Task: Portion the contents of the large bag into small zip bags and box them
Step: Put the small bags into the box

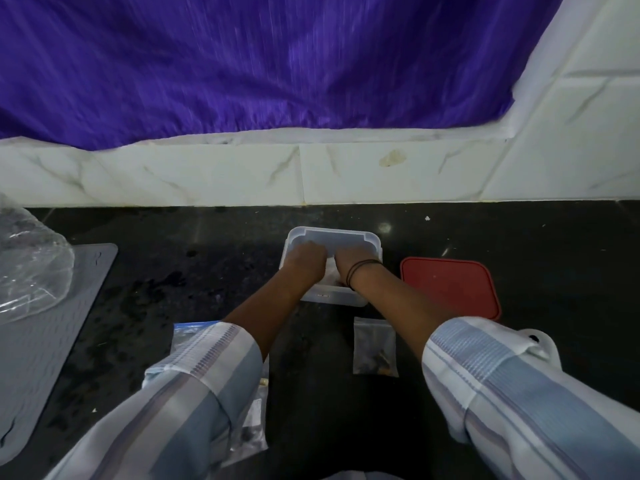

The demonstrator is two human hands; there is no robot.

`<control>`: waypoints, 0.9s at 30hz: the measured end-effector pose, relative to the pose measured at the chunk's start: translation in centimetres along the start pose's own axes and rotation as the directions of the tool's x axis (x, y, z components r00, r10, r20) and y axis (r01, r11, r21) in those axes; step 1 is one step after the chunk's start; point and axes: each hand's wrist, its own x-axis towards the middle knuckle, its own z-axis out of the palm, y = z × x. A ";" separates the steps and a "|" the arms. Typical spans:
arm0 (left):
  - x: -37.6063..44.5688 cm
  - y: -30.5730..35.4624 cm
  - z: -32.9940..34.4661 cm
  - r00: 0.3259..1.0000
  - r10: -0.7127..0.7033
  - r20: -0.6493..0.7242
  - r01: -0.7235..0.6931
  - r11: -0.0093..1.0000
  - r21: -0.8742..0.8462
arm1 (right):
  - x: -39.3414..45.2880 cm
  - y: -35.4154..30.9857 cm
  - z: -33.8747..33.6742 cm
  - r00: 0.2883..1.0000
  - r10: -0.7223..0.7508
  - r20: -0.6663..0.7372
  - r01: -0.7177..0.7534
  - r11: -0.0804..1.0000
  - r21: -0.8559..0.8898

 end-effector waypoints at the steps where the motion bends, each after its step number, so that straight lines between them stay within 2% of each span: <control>1: 0.0 -0.1 -0.1 1.000 0.013 -0.018 -0.014 1.000 -0.009 | -0.3 0.0 -0.4 1.000 -0.002 -0.001 0.002 1.000 0.016; 2: -0.1 -0.3 -0.4 0.999 0.023 -0.033 -0.024 0.999 -0.038 | -0.7 0.1 -0.9 1.000 -0.006 -0.025 0.007 0.999 0.040; 3: -0.6 -0.4 -0.8 0.998 0.029 -0.055 -0.034 0.996 -0.086 | -1.4 0.3 -1.2 0.993 -0.029 -0.117 0.039 0.995 0.090; 4: -1.3 -0.4 -1.4 0.995 0.037 -0.095 -0.050 0.989 -0.141 | -2.4 0.7 -1.2 0.957 -0.057 -0.285 0.107 0.981 0.162; 6: -3.5 -0.4 -2.1 0.963 0.043 -0.266 -0.115 0.958 -0.261 | -5.6 2.1 -0.6 0.810 -0.030 -0.586 0.273 0.903 0.331; 7: -5.0 -0.4 -2.1 0.926 0.038 -0.377 -0.165 0.936 -0.312 | -7.4 3.0 0.0 0.742 0.015 -0.670 0.337 0.856 0.393; 8: -6.8 -0.3 -1.9 0.884 0.021 -0.467 -0.214 0.906 -0.365 | -9.0 3.9 1.0 0.713 0.063 -0.699 0.369 0.813 0.450; 10: -10.2 0.2 -0.7 0.835 -0.035 -0.550 -0.285 0.827 -0.485 | -12.1 5.8 3.4 0.763 0.161 -0.626 0.332 0.733 0.593; 12: -13.1 1.2 1.3 0.854 -0.097 -0.511 -0.282 0.739 -0.612 | -14.4 7.5 6.4 0.841 0.248 -0.481 0.181 0.709 0.681; 15: -15.0 3.0 5.5 0.951 -0.069 -0.300 -0.182 0.662 -0.727 | -16.4 9.3 10.6 0.913 0.303 -0.273 -0.042 0.735 0.677; 17: -15.2 4.3 7.7 0.985 -0.053 -0.163 -0.089 0.655 -0.751 | -17.0 9.6 12.1 0.942 0.286 -0.178 -0.105 0.751 0.652; 19: -15.2 5.3 9.0 0.992 -0.087 -0.092 -0.016 0.636 -0.771 | -17.0 9.3 12.4 0.948 0.283 -0.145 -0.130 0.760 0.637; 23: -15.2 6.6 9.4 0.991 -0.128 -0.046 0.034 0.558 -0.829 | -16.3 8.2 12.3 0.943 0.311 -0.121 -0.159 0.739 0.655; 25: -15.3 7.0 9.3 0.987 -0.158 -0.001 0.076 0.478 -0.875 | -15.6 7.9 12.6 0.933 0.349 -0.088 -0.186 0.678 0.711; 27: -15.3 7.3 9.3 0.976 -0.204 0.082 0.152 0.356 -0.922 | -15.1 7.7 12.7 0.921 0.383 -0.073 -0.198 0.621 0.759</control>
